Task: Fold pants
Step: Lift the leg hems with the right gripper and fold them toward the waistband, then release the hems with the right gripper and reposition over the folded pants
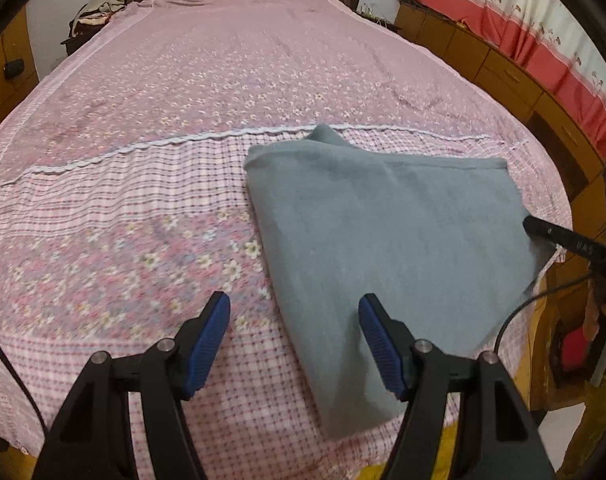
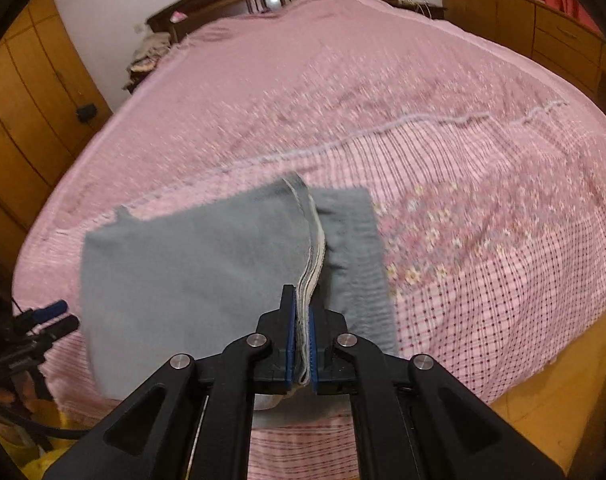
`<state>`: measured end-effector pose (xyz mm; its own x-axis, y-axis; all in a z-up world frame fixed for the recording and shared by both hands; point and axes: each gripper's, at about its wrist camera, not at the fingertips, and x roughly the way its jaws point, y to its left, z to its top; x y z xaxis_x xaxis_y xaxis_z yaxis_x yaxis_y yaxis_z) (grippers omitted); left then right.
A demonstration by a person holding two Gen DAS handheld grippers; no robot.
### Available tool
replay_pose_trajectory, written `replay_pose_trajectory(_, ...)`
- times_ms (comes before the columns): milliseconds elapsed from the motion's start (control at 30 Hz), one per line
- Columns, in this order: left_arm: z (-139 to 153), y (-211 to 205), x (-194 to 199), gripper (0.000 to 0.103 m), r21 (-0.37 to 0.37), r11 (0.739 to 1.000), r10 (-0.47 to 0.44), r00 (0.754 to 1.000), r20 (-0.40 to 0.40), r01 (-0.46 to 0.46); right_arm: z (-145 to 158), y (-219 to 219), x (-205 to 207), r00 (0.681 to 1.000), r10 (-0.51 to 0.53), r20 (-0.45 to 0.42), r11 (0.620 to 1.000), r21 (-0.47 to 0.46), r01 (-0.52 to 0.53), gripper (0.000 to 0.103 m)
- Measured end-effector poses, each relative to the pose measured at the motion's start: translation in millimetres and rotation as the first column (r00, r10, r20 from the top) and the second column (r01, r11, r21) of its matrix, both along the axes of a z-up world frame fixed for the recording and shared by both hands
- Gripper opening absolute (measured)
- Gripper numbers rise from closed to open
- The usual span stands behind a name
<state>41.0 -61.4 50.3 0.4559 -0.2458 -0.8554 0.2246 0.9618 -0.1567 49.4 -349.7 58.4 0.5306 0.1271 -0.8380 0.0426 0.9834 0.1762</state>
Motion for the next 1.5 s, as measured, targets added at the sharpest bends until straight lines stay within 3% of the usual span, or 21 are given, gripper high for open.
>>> replay_pose_trajectory(133, -16, -7, 8, 0.07, 0.063, 0.998, 0.002, 1.0, 0.007, -0.002, -11, -6, 0, 1.0, -0.02, -0.011, 0.997, -0.081, 0.019, 0.009)
replay_pose_trajectory(267, -18, -6, 10, 0.07, 0.063, 0.998, -0.018, 1.0, 0.021, 0.016, -16, -17, -2, 0.996, -0.077, -0.047, 0.965, -0.256, 0.063, 0.009)
replay_pose_trajectory(467, 2, -1, 20, 0.07, 0.002, 1.0, 0.013, 0.998, 0.06, -0.014, 18, -20, -8, 0.999, -0.042, 0.004, 0.982, -0.184, 0.042, 0.009)
replay_pose_trajectory(600, 7, -4, 39, 0.07, 0.04, 0.999, 0.024, 0.996, 0.084, -0.027, 28, -2, 17, 0.999, 0.037, 0.034, 0.992, -0.12, -0.033, 0.011)
replay_pose_trajectory(800, -6, -3, 70, 0.07, 0.057, 0.998, 0.029, 0.994, 0.104, -0.035, -7, 18, 56, 0.997, 0.06, -0.038, 0.978, -0.196, -0.066, 0.011)
replay_pose_trajectory(1000, -22, -3, 92, 0.081, 0.064, 0.998, 0.012, 0.994, 0.111, -0.02, -35, 11, 69, 0.997, 0.036, -0.068, 0.988, -0.145, -0.045, 0.012)
replay_pose_trajectory(1167, -14, -1, 75, 0.081, 0.047, 0.999, 0.022, 0.994, 0.11, -0.028, -33, 7, 63, 0.999, 0.002, -0.041, 0.994, -0.113, -0.007, 0.012)
replay_pose_trajectory(1333, -1, 0, 38, 0.081, -0.001, 1.0, -0.009, 0.995, 0.104, 0.009, -7, 11, 43, 1.0, -0.002, -0.024, 0.99, -0.139, -0.001, 0.013)
replay_pose_trajectory(1500, -3, 5, 0, 0.081, -0.065, 0.998, 0.0, 0.998, 0.066, 0.005, 11, 13, 6, 1.0, 0.014, -0.023, 0.997, -0.081, -0.016, 0.013)
